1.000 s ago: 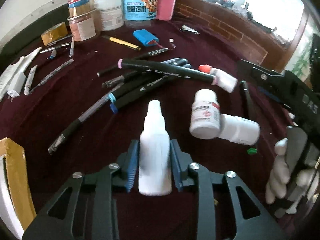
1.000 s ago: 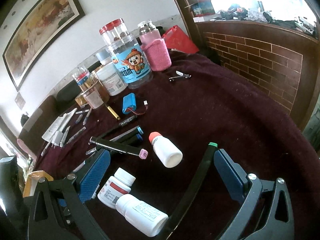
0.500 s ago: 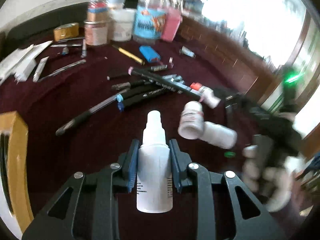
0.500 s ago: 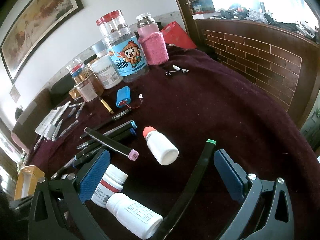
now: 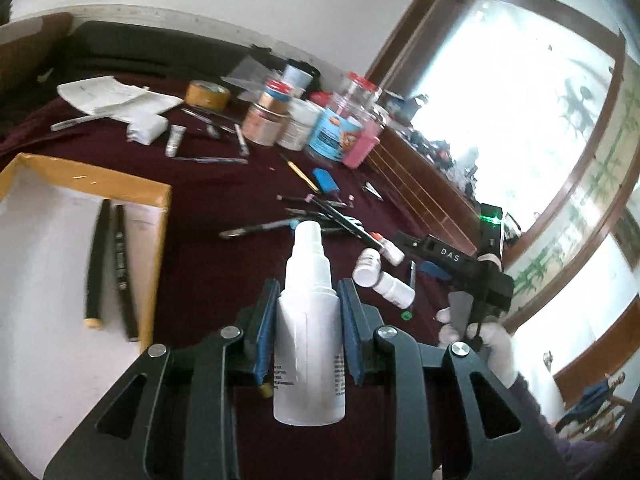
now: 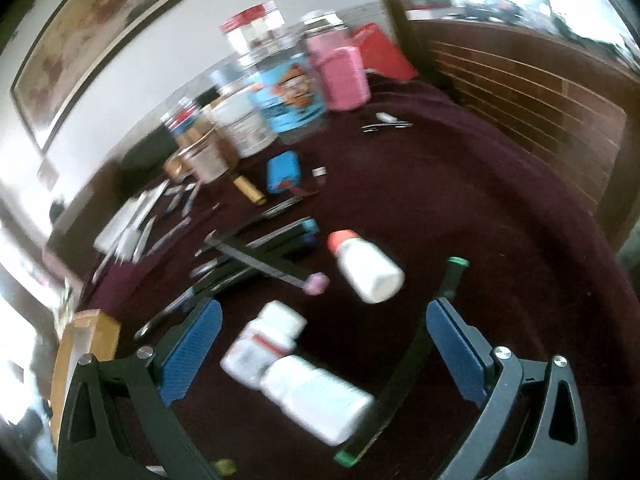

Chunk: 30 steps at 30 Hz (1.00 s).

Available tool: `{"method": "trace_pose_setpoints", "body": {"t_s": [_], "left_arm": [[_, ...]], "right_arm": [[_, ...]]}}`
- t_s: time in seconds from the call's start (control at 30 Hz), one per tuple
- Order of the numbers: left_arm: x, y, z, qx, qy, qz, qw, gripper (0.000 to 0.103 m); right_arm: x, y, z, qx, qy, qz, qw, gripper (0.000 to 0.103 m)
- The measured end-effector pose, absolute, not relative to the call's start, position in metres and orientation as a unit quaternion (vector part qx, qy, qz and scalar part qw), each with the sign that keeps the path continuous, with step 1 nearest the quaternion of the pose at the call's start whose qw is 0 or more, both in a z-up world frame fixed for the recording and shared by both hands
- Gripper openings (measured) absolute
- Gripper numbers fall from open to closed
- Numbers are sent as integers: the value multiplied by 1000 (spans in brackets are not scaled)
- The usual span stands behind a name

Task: Organize rigid objects
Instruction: 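Lift the spray bottle with the left tool while the right tool grasps a white pill bottle, then set both bottles upright in the cardboard box and open both tools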

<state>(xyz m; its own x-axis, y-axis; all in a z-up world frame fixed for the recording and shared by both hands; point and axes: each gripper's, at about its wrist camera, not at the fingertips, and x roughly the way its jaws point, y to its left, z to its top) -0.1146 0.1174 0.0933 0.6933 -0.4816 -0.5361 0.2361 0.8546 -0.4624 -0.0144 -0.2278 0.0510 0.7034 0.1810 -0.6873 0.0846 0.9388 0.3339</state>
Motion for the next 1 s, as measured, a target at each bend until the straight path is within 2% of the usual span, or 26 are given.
{"method": "trace_pose_setpoints", "body": {"t_s": [0.1,0.17,0.27,0.33,0.4,0.53,0.8,1.0], "left_arm": [[-116,131,88,-200,336,-193,900,27],[-120,140,87,-207,334,-187,900,27],[-129,156,89,-211,325,-177,905,27],[-134,168,90,-217,319,-169,907,27],[-137,179,89,-226,316,-160,907,27],[-141,201,87,-233,314,-138,910,27],[-124,255,86,-220,341,-87,910,27],[-88,288,75,-212,378,-60,899,27]], "right_arm": [[-2,-204,58,125,416,33,900,90],[11,-189,53,92,447,26,889,73],[27,-173,37,63,492,12,868,55],[33,-167,28,62,510,8,858,54],[35,-163,22,61,516,4,854,43],[29,-153,20,53,515,5,855,30],[-1,-136,63,98,476,80,870,30],[-16,-71,96,113,467,196,855,30]]}}
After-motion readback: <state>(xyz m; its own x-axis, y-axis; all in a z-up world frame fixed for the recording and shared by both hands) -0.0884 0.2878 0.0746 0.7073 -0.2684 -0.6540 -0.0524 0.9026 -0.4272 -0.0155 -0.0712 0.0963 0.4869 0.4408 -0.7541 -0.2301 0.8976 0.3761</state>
